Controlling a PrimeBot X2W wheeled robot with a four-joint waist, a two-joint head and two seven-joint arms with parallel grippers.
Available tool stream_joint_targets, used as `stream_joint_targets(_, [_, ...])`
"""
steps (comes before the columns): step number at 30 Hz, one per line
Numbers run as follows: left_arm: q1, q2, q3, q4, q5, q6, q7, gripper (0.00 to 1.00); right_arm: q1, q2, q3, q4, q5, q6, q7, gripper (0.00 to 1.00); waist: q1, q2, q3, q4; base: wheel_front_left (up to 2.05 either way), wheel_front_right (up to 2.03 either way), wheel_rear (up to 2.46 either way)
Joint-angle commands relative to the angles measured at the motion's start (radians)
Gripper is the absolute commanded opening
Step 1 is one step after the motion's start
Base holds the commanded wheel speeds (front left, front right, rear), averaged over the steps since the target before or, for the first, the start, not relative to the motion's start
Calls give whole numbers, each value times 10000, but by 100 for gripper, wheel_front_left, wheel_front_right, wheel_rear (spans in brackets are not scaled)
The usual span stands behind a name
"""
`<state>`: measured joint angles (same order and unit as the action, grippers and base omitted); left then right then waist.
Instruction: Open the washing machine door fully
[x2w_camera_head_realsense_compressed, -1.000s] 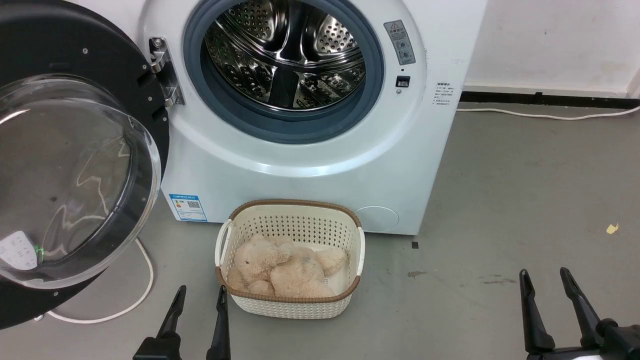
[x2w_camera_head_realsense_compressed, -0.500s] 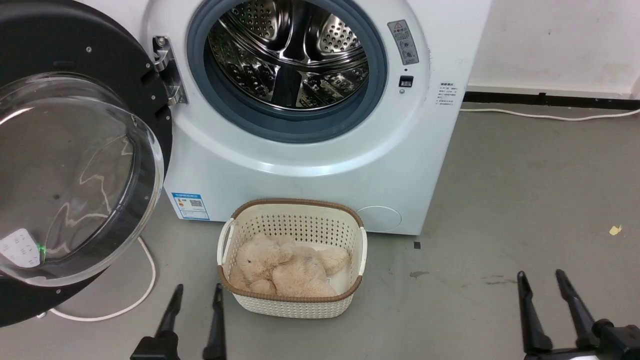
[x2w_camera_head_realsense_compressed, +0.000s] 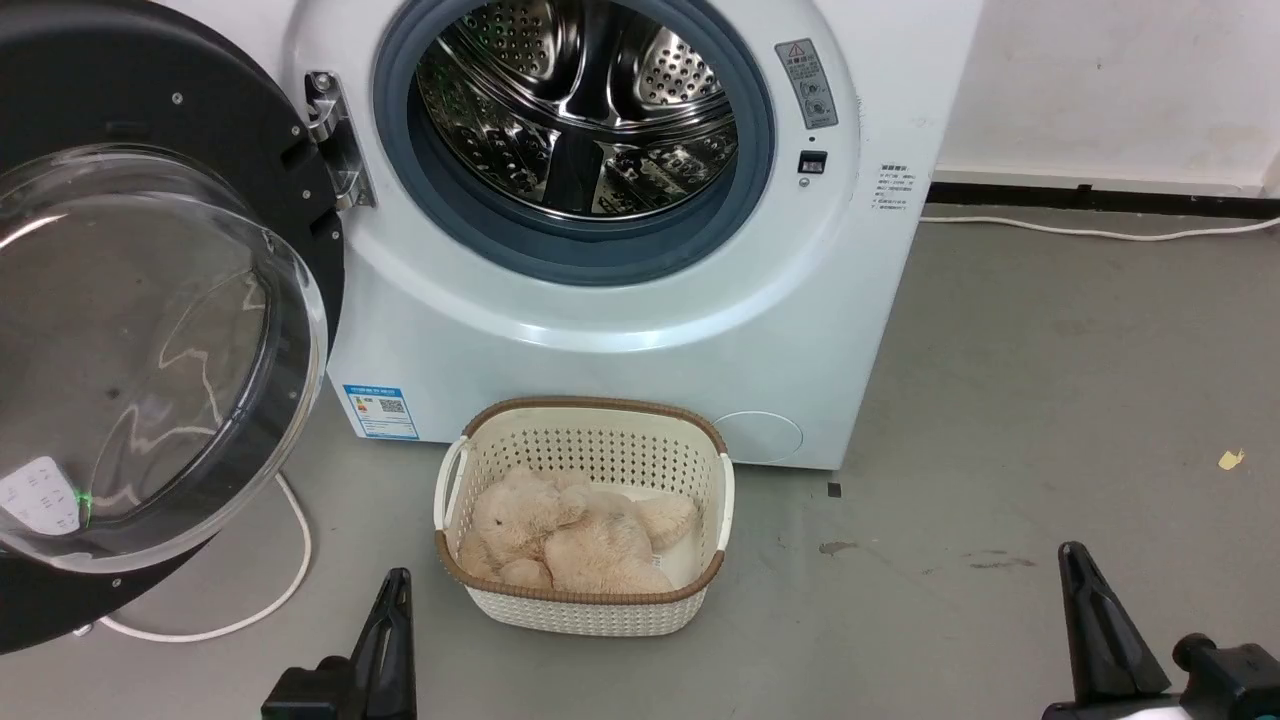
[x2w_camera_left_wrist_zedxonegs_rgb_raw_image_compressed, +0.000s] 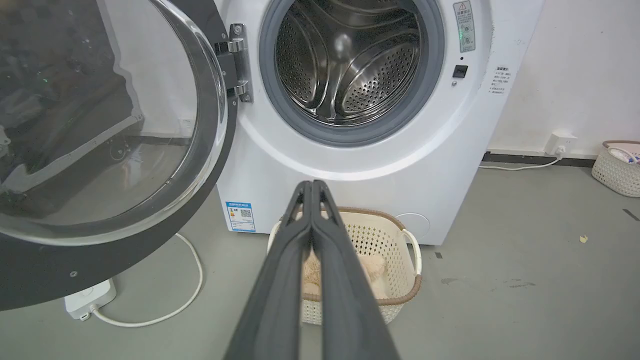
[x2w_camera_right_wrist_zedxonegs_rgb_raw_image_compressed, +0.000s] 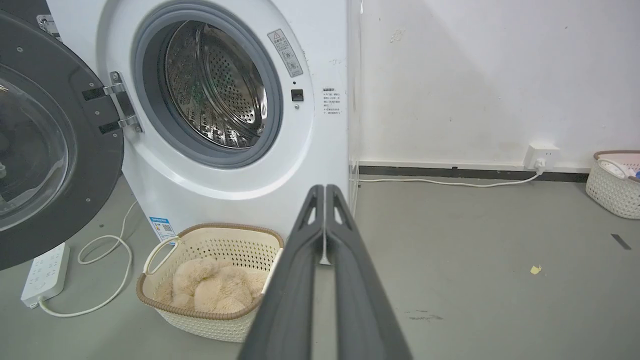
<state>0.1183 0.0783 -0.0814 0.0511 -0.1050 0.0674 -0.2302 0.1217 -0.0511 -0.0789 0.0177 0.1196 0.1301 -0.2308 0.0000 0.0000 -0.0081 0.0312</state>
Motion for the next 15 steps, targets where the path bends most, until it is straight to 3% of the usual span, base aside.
stream_joint_targets(1, [-113,-20,36,-49,89,-51,40,0,-123,1,23,-19,-96,1,36,0,0,0,1,-2,0,0,0])
stream_joint_targets(15, [-248,-53,135,-107,210,-129,326,0,-261,2,120,-39,-235,1,323,0,0,0,11,-41,0,0,0])
